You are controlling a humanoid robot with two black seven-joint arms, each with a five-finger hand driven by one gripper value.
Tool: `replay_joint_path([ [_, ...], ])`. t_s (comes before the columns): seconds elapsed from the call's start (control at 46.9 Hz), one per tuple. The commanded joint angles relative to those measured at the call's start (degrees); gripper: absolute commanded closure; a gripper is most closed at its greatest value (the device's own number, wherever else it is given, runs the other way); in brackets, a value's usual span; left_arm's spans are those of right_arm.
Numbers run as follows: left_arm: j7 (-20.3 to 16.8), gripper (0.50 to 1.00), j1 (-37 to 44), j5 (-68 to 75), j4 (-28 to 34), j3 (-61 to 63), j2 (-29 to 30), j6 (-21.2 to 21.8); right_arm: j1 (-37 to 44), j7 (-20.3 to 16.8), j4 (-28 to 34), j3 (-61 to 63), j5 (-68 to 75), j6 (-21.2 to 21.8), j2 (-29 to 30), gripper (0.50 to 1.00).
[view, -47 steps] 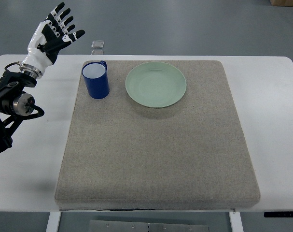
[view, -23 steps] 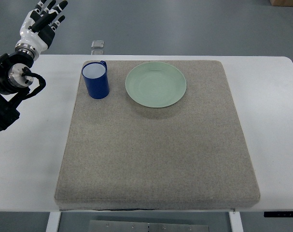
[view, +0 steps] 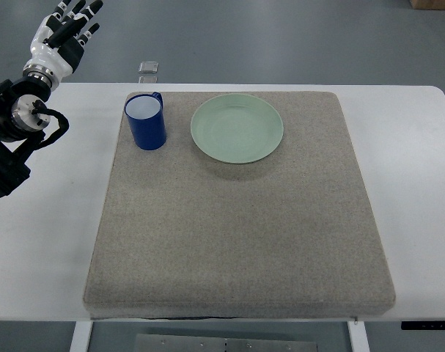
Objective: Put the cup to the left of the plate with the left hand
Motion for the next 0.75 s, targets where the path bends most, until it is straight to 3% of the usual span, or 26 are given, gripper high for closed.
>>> replay_joint_path([
  [0.0,-0.1,0.506,0.0,0.2,0.0,0.0,0.0,-0.5,0.0,0.0,0.0,0.0,0.0,0.0,0.0,0.566],
  [0.725,-0.3,0.506,0.2,0.3,-0.1,0.1,-0.8,-1.4,0.2,0.0,0.9,0.3,0.1,0.0,0.0,0.566],
])
